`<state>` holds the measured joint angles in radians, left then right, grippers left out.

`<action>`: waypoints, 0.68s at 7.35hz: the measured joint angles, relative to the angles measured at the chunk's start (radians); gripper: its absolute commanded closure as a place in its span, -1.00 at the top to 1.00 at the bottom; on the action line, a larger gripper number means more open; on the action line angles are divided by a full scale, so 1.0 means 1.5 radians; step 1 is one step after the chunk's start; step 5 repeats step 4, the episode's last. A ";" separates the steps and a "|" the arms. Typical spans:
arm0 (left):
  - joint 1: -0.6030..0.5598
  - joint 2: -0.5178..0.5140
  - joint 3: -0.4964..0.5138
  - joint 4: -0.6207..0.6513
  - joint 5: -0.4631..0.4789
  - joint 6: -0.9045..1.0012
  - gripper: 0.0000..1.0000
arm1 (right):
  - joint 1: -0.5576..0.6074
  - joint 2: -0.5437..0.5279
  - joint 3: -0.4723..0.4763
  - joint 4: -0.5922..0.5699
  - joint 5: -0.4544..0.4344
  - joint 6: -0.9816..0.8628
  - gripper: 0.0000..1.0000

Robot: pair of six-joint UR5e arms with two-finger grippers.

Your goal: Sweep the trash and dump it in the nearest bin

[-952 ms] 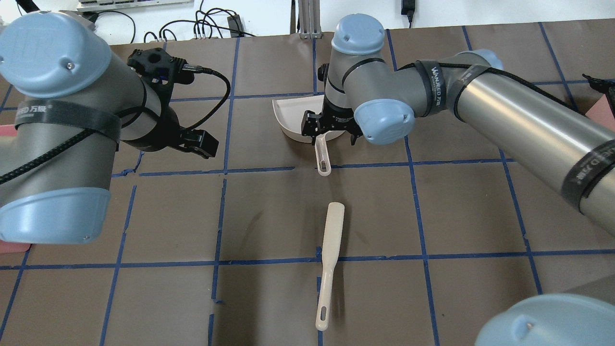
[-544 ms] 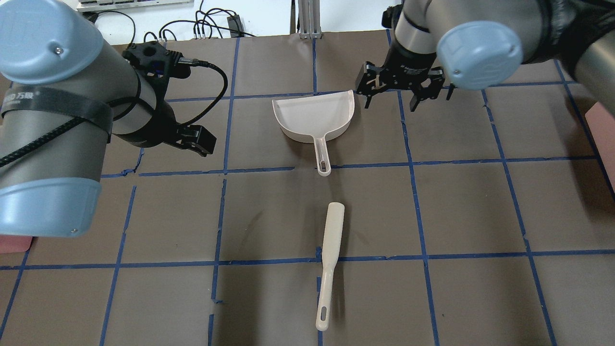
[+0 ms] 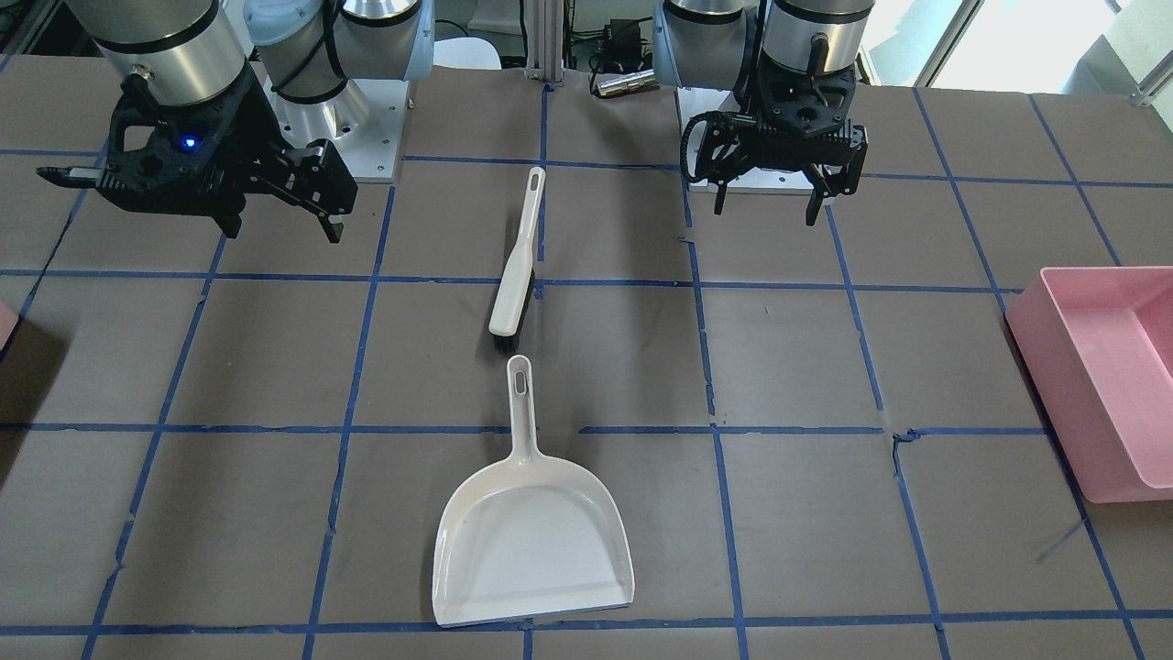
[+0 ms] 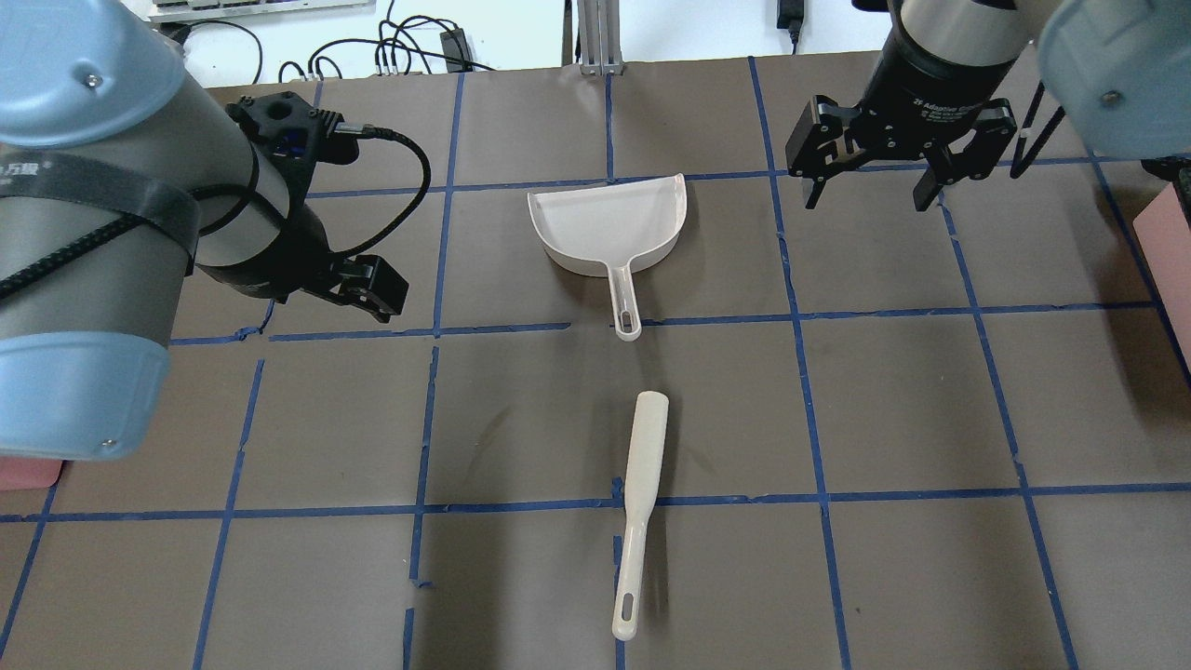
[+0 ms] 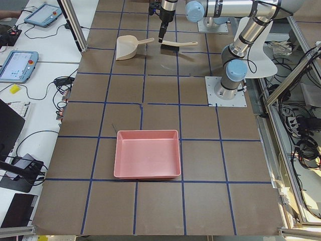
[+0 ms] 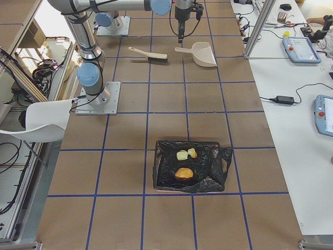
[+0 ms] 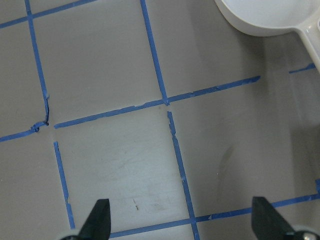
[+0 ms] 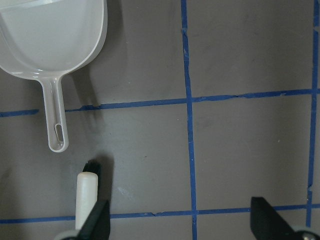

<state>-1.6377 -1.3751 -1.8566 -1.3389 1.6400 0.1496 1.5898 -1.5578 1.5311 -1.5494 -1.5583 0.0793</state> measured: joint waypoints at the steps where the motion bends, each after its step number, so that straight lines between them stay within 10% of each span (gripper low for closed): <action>1: 0.000 0.001 0.001 -0.005 0.000 -0.001 1.00 | 0.000 -0.001 0.001 -0.001 -0.022 -0.001 1.00; 5: 0.001 0.014 0.002 -0.026 -0.001 -0.064 1.00 | 0.000 -0.001 0.002 -0.002 -0.038 -0.002 1.00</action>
